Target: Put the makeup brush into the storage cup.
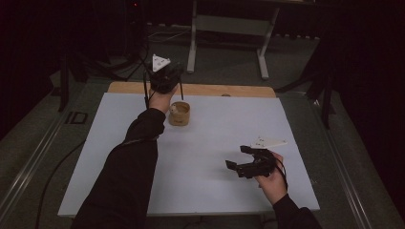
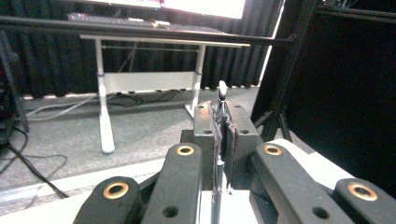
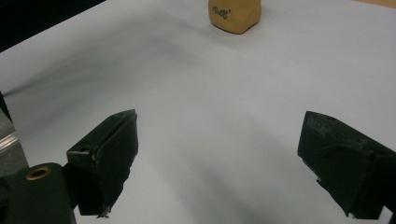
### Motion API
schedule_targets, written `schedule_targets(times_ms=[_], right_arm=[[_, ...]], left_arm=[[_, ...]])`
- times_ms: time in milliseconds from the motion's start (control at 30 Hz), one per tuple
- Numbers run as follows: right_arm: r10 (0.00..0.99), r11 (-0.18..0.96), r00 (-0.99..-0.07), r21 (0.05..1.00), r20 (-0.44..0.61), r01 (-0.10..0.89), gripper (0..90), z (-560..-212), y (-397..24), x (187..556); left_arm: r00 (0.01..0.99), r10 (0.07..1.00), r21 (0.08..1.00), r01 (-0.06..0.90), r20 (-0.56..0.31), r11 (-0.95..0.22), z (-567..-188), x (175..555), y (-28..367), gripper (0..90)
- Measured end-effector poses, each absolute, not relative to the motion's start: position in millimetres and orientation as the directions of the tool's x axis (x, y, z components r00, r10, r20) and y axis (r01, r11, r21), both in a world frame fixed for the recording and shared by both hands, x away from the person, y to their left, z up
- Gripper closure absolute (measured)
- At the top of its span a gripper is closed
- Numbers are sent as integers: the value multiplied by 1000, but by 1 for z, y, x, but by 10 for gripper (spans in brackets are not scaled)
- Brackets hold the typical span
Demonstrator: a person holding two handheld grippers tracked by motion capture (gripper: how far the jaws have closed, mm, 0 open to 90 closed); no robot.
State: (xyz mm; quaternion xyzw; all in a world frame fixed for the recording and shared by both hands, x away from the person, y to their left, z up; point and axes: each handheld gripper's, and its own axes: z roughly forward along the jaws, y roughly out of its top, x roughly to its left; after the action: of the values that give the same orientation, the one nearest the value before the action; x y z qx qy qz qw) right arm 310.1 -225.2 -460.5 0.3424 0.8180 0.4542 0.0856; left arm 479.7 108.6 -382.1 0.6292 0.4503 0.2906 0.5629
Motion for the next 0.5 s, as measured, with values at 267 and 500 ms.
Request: schedule_targets(times_ms=[267, 500], right_arm=[[638, 359, -753, 801, 164, 479, 122, -461, -225, 310], [634, 360, -755, 801, 167, 479, 122, -460, -225, 310]], left_arm=[[423, 894, 965, 258, -147, 36, -401, 481, 105, 845], [415, 897, 959, 283, -150, 30, -416, 483, 106, 845]])
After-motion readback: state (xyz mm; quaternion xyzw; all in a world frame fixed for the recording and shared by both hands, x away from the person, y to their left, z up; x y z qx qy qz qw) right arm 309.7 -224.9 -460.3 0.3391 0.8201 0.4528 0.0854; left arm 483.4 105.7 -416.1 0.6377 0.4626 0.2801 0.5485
